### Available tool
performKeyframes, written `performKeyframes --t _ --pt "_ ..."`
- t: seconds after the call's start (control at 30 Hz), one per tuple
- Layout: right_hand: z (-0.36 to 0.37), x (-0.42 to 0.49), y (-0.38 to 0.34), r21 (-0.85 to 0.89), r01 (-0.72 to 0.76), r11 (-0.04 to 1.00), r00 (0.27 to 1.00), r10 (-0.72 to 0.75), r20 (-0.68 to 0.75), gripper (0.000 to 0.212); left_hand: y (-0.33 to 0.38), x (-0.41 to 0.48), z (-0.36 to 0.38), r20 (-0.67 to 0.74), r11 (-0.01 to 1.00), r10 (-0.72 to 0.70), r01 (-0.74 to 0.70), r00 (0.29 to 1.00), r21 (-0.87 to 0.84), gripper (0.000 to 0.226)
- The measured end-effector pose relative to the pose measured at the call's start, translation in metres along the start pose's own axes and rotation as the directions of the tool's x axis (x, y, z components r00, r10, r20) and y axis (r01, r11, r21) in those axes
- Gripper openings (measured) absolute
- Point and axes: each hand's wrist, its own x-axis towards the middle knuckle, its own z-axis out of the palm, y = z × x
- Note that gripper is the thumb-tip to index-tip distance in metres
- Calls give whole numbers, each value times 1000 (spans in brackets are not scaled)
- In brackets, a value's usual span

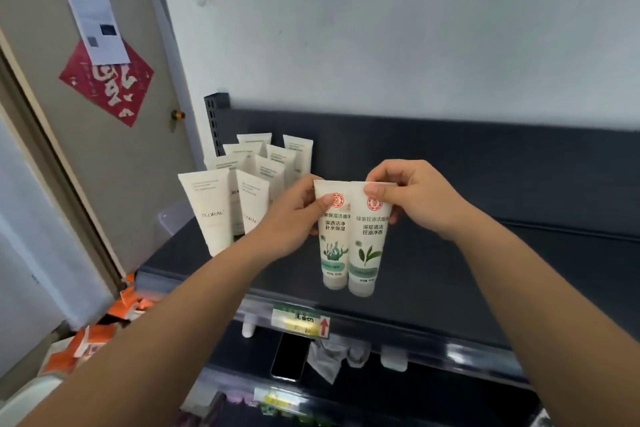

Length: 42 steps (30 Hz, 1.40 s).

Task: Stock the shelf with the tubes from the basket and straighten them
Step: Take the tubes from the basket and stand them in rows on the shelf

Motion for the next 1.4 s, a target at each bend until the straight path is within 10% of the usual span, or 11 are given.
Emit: performKeyframes --t 0.7,1.4 --pt "2 131 93 -97 -316 944 843 232 -484 10 -42 172 38 -359 860 -26 204 933 469 21" --pt "8 125 88 -366 -365 856 910 244 -336 27 -37 161 36 -337 843 -173 316 925 435 38"
